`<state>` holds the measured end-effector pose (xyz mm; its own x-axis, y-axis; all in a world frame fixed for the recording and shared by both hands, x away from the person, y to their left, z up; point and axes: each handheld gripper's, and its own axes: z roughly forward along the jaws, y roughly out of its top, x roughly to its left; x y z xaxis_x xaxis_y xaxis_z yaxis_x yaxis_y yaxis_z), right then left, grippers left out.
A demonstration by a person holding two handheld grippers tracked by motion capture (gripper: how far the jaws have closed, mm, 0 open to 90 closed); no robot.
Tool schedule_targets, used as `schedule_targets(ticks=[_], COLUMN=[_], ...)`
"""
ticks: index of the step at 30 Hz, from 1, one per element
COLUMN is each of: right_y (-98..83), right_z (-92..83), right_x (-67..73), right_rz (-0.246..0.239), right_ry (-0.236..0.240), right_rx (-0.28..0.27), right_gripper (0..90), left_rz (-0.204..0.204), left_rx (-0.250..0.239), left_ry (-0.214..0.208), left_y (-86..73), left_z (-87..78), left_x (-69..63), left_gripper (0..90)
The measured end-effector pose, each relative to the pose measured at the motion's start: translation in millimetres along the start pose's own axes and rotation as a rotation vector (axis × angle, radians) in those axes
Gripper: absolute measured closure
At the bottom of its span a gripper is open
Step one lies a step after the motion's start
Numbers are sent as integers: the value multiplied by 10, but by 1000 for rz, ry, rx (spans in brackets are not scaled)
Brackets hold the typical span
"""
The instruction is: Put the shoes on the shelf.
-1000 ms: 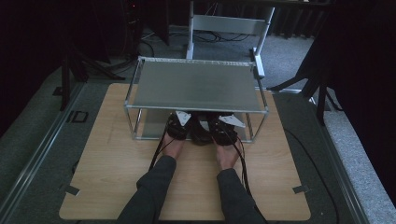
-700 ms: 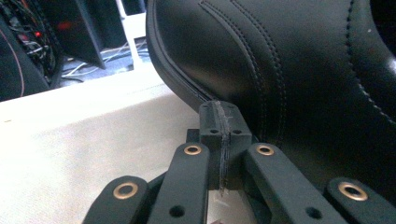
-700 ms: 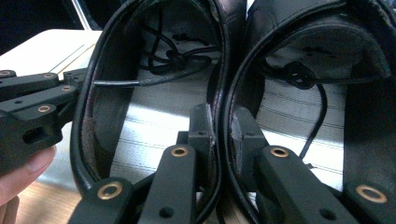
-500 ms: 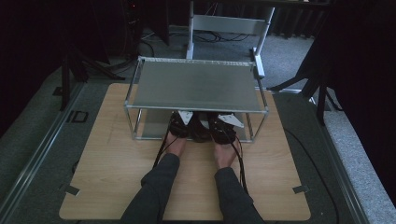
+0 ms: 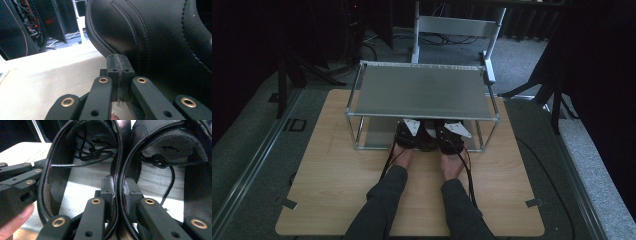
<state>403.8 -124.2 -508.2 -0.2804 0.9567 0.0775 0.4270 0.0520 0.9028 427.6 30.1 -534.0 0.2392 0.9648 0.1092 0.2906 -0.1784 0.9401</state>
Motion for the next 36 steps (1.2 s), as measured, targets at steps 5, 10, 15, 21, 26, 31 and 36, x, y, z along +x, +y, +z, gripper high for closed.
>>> schedule_targets(ticks=[5,10,15,21,26,31,36], right_y=[-1,4,0,18,25,55,67], right_z=[11,16,11,32,42,68,67], right_x=[6,7,16,24,37,34,12], right_rz=[-5,-2,-8,-11,-13,-20,-4], right_ry=[-3,-6,-18,-21,-23,-13,-3], right_rx=[-2,-3,-3,12,20,37,37], right_gripper=[806,806,806,800,787,752,690], left_rz=[-8,-13,-11,61,75,14,29], left_rx=[5,5,7,22,33,71,126], left_ry=[10,11,13,-38,-34,20,-15], left_y=[-8,0,-2,-9,-20,-80,-131], left_z=[15,24,36,66,78,117,160], left_x=[-12,-19,-28,13,17,-19,-41], left_gripper=[900,900,900,899,900,899,898])
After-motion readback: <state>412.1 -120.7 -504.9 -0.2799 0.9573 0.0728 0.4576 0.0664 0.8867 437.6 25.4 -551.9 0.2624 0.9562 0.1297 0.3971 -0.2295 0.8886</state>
